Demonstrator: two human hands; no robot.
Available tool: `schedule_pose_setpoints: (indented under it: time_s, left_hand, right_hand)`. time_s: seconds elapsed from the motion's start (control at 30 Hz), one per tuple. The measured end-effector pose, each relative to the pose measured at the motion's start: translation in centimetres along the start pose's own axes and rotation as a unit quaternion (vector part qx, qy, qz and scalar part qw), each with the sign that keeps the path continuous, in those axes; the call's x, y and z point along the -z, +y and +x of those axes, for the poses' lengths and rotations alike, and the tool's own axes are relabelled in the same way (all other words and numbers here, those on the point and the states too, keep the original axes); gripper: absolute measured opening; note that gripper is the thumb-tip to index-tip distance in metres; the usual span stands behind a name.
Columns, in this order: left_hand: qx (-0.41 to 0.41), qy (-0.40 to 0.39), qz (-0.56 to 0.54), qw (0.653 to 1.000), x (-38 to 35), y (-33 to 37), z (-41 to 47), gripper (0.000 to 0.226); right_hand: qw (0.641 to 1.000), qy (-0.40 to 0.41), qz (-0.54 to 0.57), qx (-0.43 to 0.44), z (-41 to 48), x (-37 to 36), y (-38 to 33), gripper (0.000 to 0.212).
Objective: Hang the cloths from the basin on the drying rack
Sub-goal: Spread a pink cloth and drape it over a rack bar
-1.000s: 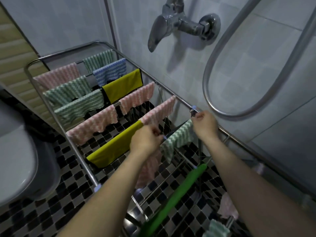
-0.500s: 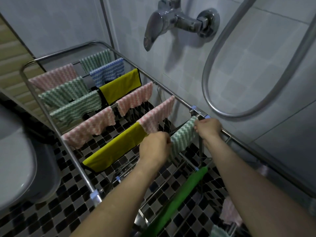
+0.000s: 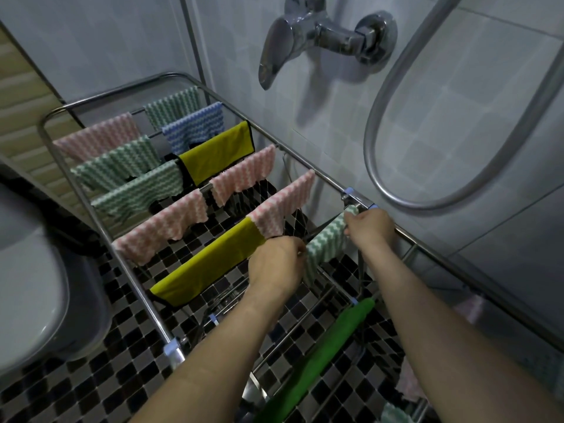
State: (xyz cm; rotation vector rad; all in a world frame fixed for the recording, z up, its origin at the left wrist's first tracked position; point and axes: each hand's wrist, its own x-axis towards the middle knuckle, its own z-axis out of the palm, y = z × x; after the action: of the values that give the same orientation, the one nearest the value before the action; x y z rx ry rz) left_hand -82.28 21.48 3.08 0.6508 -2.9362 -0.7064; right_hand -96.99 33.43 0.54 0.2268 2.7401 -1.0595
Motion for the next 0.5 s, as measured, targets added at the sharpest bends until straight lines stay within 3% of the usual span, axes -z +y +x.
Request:
schedule_pose_setpoints:
  time_s: [0.4, 0.5]
  left_hand:
    - [0.005, -0.015, -0.013, 1.000, 0.5, 0.1, -0.1, 0.021]
    - [0.033, -0.038, -0.094, 0.994, 2.2, -0.1, -0.4, 0.015]
  right_hand:
    - [0.997, 0.047, -0.051, 0.038, -1.0, 1.1, -0.4, 0.037]
    - [0.999, -0.018, 0.021, 0.041, -2.5, 3.0, -1.1, 0.024]
